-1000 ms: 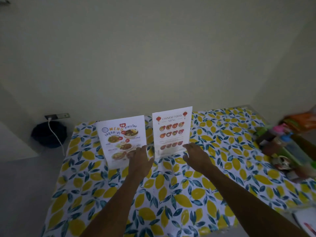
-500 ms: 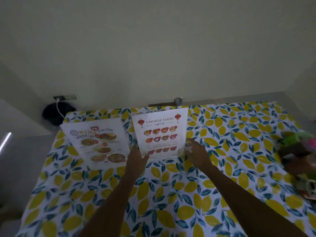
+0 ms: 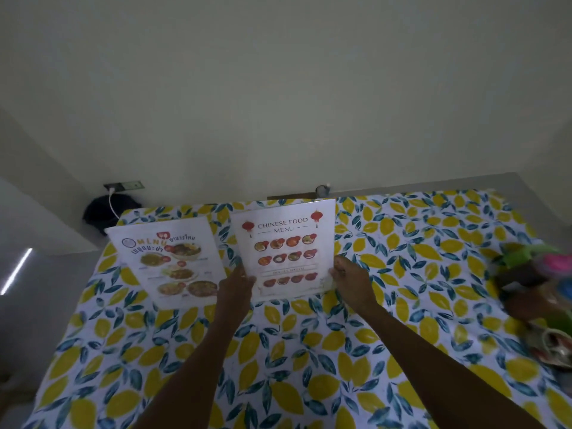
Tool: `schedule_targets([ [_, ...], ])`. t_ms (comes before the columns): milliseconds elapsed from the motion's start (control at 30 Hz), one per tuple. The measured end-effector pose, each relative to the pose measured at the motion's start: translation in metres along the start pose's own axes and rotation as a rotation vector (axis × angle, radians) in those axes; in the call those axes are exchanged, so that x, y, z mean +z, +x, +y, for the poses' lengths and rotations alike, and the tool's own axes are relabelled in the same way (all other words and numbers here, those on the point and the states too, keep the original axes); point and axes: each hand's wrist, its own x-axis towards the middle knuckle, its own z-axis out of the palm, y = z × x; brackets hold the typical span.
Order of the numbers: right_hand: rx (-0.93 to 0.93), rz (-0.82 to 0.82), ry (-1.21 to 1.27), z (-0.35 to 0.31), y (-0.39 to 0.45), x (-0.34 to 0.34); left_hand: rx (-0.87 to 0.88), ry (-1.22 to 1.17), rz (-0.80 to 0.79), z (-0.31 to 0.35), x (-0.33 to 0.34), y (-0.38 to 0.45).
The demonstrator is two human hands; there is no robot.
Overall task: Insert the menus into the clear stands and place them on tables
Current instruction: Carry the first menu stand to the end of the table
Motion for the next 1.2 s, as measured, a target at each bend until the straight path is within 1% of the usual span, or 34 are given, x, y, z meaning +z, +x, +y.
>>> schedule_targets([
  [133, -0.036, 0.086, -0.019, -0.002, -0.023, -0.030, 0.106, -0.003, -0.015, 0.017, -0.006, -0.009],
  [200, -0.061, 0.111, -0.026, 0.000, -0.034, -0.049, 0.185, -0.021, -0.054, 0.028, -0.005, -0.011],
  [300, -0.060, 0.147, -0.035, 0.000, -0.050, -0.080, 0.245, -0.073, -0.097, 0.045, -0.001, -0.012],
  [400, -0.014, 0.204, -0.056, 0.003, -0.063, -0.114, 0.330, -0.109, -0.137, 0.079, 0.001, -0.019],
  [500, 0.016, 0.265, -0.069, 0.011, -0.073, -0.150, 0.437, -0.097, -0.149, 0.116, 0.011, -0.027],
  [633, 0.059, 0.341, -0.096, 0.022, -0.081, -0.201, 0.557, -0.120, -0.189, 0.167, 0.032, -0.032],
  [700, 0.088, 0.356, -0.097, 0.032, -0.078, -0.226, 0.586, -0.121, -0.212, 0.191, 0.047, -0.028],
  [767, 0.135, 0.376, -0.099, 0.043, -0.071, -0.250, 0.601, -0.129, -0.230, 0.217, 0.063, -0.021],
  [833, 0.169, 0.426, -0.130, 0.055, -0.061, -0.277, 0.622, -0.121, -0.215, 0.247, 0.081, -0.015],
  [933, 0.163, 0.479, -0.252, 0.071, -0.035, -0.323, 0.641, -0.089, -0.169, 0.296, 0.107, -0.006],
  [1033, 0.134, 0.461, -0.258, 0.102, 0.007, -0.371, 0.651, -0.097, -0.179, 0.337, 0.141, 0.014],
  [1133, 0.108, 0.431, -0.247, 0.144, 0.059, -0.412, 0.624, -0.094, -0.166, 0.374, 0.182, 0.041],
  [1200, 0.111, 0.399, -0.239, 0.175, 0.089, -0.434, 0.607, -0.050, -0.149, 0.401, 0.211, 0.054],
])
